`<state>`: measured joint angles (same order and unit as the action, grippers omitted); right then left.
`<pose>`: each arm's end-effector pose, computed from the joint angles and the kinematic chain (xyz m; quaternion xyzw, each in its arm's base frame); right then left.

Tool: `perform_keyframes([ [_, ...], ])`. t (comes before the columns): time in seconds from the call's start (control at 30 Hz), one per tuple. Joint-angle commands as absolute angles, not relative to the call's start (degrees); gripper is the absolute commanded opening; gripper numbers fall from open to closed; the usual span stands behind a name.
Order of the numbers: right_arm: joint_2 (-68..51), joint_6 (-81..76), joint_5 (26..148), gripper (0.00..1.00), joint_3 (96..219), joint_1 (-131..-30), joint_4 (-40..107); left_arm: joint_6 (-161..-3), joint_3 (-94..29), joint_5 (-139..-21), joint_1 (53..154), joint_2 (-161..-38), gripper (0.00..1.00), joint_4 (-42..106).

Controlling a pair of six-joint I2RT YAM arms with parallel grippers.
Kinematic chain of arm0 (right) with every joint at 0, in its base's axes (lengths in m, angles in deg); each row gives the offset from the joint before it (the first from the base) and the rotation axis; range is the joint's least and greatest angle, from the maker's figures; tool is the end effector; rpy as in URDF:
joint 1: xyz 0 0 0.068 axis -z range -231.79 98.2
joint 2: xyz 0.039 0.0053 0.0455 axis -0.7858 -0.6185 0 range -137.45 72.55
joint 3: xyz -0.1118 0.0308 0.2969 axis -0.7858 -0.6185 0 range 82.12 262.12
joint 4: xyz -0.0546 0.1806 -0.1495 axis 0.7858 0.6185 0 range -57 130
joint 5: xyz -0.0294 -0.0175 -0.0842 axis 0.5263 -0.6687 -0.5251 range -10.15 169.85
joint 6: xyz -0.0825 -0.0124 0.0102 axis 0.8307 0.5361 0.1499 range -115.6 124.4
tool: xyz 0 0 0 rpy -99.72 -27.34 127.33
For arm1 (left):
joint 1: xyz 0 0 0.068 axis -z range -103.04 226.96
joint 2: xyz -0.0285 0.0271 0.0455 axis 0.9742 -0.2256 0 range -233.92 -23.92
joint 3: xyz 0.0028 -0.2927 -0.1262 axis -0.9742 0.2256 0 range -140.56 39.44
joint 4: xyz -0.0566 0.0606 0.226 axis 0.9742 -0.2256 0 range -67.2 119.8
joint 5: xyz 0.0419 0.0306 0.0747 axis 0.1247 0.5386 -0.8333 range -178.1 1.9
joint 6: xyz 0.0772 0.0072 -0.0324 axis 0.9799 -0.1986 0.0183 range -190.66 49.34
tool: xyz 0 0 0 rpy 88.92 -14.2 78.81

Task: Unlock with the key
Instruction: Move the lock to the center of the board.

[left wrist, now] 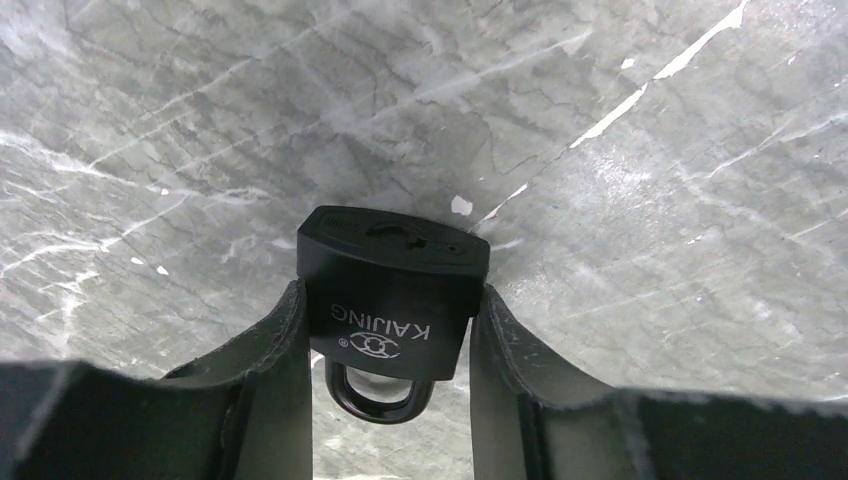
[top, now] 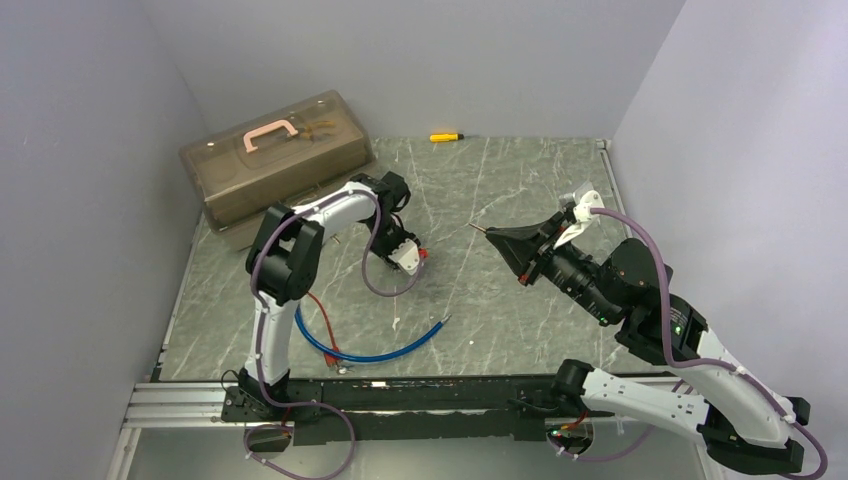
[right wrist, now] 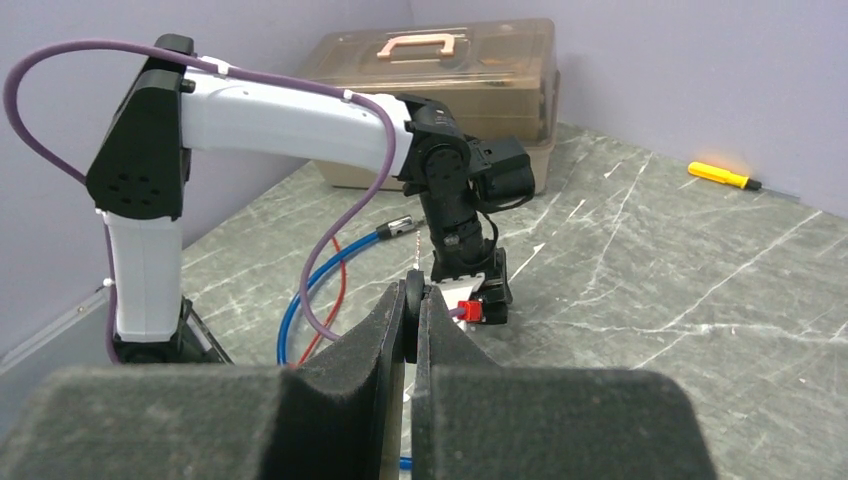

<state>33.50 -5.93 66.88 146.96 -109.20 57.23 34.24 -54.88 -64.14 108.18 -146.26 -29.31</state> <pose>0.0669 0.0740 0.4644 -0.2025 0.6677 0.3314 0.6351 0.3423 -0.2424 0.1837 0.9090 0.3606 -0.1514 0.1440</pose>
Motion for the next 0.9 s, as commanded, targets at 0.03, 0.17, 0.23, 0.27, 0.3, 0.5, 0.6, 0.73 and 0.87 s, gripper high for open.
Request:
perform_keyframes([
  [0.03,34.14,-6.62,65.74,0.00,148.42,-109.01,57.73,26.68,-47.94,-59.32,108.68,-138.73,0.20,-25.71],
  [0.17,33.47,-6.79,66.04,0.00,149.22,-109.03,58.05,20.61,-37.44,-55.51,108.61,-123.71,0.01,-23.27],
  [0.23,32.62,-6.76,66.06,0.00,150.26,-109.03,58.66,17.32,-35.11,-53.38,108.57,-115.99,0.00,-29.43],
  [0.27,32.24,-6.84,66.16,0.00,150.70,-109.03,58.85,17.15,-34.52,-52.10,108.40,-111.87,0.00,-33.15],
  [0.3,31.88,-6.85,66.24,0.00,151.02,-108.95,59.05,17.92,-33.55,-50.74,108.29,-106.79,0.00,-36.67],
  [0.5,30.28,-6.31,67.18,0.00,152.20,-108.84,59.03,11.89,-21.23,-44.41,111.21,-79.06,0.00,-32.57],
  [0.6,29.60,-6.85,67.57,0.00,153.01,-108.84,59.74,10.18,-13.60,-47.78,113.04,-74.42,0.00,-26.44],
  [0.73,30.88,-8.34,66.21,0.00,151.20,-108.85,60.36,21.13,-14.31,-54.13,112.82,-87.64,0.26,-23.76],
  [0.87,31.95,-8.62,65.39,0.00,150.50,-108.79,60.25,33.21,-15.80,-59.85,109.37,-101.01,0.53,-14.83],
])
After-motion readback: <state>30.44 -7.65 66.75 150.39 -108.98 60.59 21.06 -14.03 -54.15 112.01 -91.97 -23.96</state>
